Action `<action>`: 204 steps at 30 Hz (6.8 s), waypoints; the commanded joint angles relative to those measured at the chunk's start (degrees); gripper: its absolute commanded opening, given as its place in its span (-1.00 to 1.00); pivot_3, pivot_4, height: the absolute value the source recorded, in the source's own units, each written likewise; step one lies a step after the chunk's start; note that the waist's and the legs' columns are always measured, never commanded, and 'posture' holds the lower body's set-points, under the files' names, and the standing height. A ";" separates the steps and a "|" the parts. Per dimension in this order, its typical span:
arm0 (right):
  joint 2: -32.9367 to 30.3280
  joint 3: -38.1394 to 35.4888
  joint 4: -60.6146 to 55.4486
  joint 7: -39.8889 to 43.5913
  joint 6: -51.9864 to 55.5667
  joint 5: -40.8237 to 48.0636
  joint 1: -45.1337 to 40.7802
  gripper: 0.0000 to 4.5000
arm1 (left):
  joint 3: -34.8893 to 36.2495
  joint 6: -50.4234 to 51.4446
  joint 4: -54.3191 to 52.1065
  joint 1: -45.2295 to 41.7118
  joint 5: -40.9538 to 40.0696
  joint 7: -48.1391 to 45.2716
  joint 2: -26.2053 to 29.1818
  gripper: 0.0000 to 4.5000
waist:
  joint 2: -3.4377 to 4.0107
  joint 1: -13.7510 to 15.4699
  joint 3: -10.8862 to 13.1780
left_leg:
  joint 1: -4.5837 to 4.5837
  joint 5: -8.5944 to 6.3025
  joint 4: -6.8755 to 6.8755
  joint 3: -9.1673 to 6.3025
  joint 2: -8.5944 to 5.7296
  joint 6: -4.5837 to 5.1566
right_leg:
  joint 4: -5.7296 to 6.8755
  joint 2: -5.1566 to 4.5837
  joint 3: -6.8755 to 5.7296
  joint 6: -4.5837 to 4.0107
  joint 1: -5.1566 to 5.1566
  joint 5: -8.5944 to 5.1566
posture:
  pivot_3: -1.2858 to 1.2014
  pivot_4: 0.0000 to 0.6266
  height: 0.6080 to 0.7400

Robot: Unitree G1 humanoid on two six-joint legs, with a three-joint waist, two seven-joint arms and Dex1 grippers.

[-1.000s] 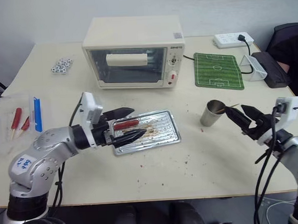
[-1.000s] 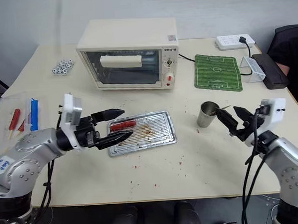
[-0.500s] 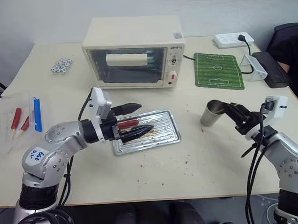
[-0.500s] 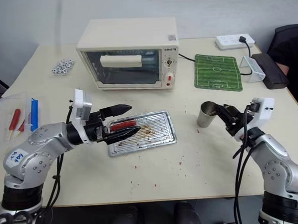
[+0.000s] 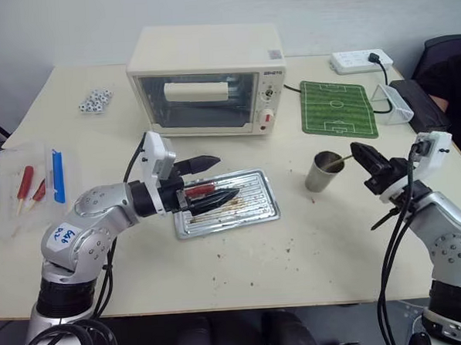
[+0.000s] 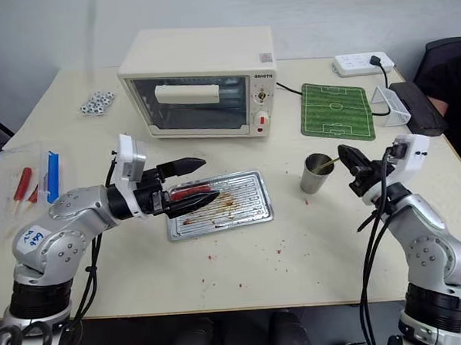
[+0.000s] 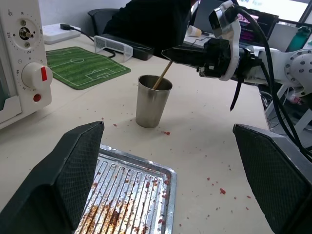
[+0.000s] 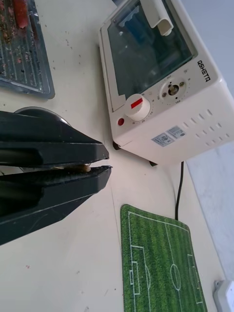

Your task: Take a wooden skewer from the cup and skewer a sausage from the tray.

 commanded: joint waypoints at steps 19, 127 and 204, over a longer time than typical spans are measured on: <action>-26.51 4.72 10.57 -8.66 28.72 54.58 -23.12 -0.97 | -0.23 -6.01 -3.91 -3.00 1.42 1.58 -5.13 1.00 | 0.05 -0.08 0.05 | -0.05 -0.11 0.01 -0.03 0.08 0.33 | -0.14 -0.06 -0.03 0.01 0.04 0.01 | 0.03 -0.52 1.00; 5.28 58.73 35.07 35.67 -14.77 -30.59 -53.51 0.66 | 44.02 -3.28 -12.31 35.35 0.75 3.07 12.52 -1.00 | 0.08 -2.94 0.15 | -1.12 0.08 -0.10 0.09 0.03 0.10 | -0.25 -0.39 0.00 0.15 -1.21 0.14 | 0.03 -0.52 1.00; 23.32 50.64 57.90 47.53 -33.82 -58.89 -49.67 -0.91 | 33.46 -5.22 -9.65 25.61 0.61 5.30 13.27 -1.00 | 0.05 -4.57 0.13 | -0.96 0.16 -0.04 0.07 0.06 -0.29 | 0.46 -0.29 -0.21 0.06 -1.20 0.13 | 0.03 -0.52 1.00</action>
